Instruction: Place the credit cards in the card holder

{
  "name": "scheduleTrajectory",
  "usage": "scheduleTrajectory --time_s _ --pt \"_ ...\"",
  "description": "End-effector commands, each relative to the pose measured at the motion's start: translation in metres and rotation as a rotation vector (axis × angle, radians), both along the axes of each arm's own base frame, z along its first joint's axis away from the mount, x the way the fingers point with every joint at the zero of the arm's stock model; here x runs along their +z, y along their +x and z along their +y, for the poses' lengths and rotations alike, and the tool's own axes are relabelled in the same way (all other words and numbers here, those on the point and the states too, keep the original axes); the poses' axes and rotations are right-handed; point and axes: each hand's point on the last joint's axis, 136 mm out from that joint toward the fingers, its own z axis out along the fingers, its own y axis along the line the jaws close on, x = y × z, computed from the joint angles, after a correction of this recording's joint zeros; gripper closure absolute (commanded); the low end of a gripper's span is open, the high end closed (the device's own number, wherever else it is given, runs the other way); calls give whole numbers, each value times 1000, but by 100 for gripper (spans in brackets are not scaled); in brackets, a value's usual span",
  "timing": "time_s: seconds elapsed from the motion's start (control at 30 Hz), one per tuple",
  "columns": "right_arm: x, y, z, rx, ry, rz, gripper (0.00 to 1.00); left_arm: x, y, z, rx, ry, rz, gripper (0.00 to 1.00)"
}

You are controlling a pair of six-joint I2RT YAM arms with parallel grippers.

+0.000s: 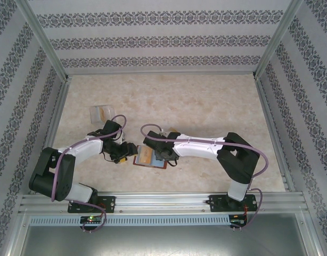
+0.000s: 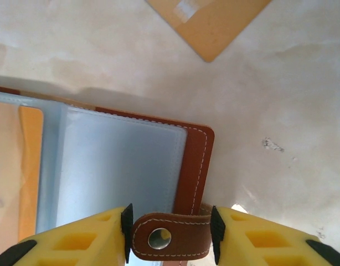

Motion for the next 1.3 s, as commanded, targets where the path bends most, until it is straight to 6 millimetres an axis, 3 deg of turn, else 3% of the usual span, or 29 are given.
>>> scheduleTrajectory --time_s 0.0,0.3,0.67,1.27 --pt "7 -5 -8 -11 -9 -22 63 -3 2 -15 -50 -70 -8 36" --pt "7 -8 -21 -35 1 -26 79 -6 0 -20 -58 -91 11 36" --pt "12 -13 -37 -94 26 -46 77 -3 5 -20 -71 -86 -2 37" --pt "19 -7 -31 -113 58 -65 76 -7 2 -21 -77 -84 -2 38"
